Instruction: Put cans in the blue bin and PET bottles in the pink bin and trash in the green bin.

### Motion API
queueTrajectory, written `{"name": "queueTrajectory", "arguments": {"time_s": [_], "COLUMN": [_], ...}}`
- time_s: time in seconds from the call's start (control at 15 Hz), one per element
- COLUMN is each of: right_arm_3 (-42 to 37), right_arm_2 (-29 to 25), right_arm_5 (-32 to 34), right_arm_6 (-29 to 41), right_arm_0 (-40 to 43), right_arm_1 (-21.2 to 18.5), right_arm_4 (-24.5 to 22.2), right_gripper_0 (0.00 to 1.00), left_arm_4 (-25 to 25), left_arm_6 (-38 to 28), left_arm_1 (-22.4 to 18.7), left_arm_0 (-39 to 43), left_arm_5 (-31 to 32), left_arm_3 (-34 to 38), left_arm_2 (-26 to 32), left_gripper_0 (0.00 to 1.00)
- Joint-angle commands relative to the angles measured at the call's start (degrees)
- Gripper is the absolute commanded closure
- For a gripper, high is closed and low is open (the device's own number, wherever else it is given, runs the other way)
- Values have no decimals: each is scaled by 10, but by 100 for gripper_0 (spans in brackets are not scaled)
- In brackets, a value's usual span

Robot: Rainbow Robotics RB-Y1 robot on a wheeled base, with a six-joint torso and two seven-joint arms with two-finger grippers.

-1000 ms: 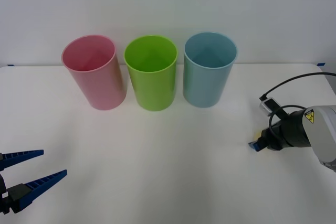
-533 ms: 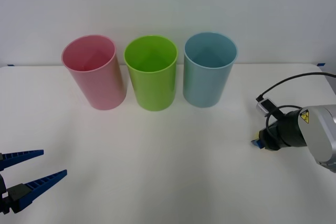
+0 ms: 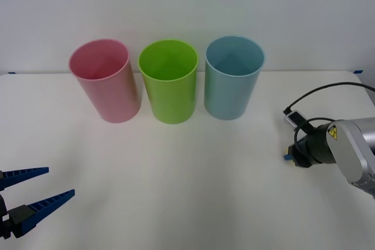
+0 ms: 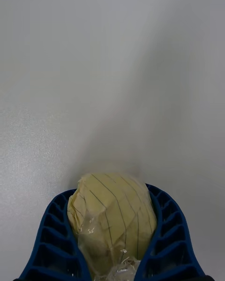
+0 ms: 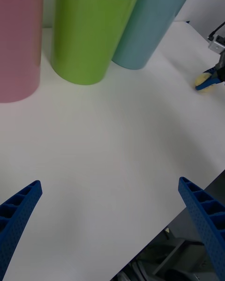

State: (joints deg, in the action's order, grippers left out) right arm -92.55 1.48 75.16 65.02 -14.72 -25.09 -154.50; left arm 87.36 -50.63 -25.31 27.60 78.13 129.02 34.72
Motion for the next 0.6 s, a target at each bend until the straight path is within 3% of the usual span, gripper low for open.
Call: {"name": "queueTrajectory", "arguments": {"time_s": [0.07,0.27,0.47,0.6], "right_arm_3": [-26,-104,-202,-267], "right_arm_2": [-5,-24,-54,-75], "right_arm_5": [1,2,5,42], "right_arm_6": [-3,-4,-2,-1], "right_arm_0": [4,36,89,112], "right_arm_1": [0,0,0,0], "right_arm_4": [10,23,92,125], "right_gripper_0": [100,100,100,100], "left_arm_4": [0,0,0,0], "left_arm_6": [0,0,0,0], "left_arm_1": [0,0,0,0], "left_arm_0": [0,0,0,0], "left_arm_5": [0,0,0,0], "left_arm_3": [0,0,0,0], "left_arm_2": [0,0,0,0], "left_gripper_0": [0,0,0,0]}}
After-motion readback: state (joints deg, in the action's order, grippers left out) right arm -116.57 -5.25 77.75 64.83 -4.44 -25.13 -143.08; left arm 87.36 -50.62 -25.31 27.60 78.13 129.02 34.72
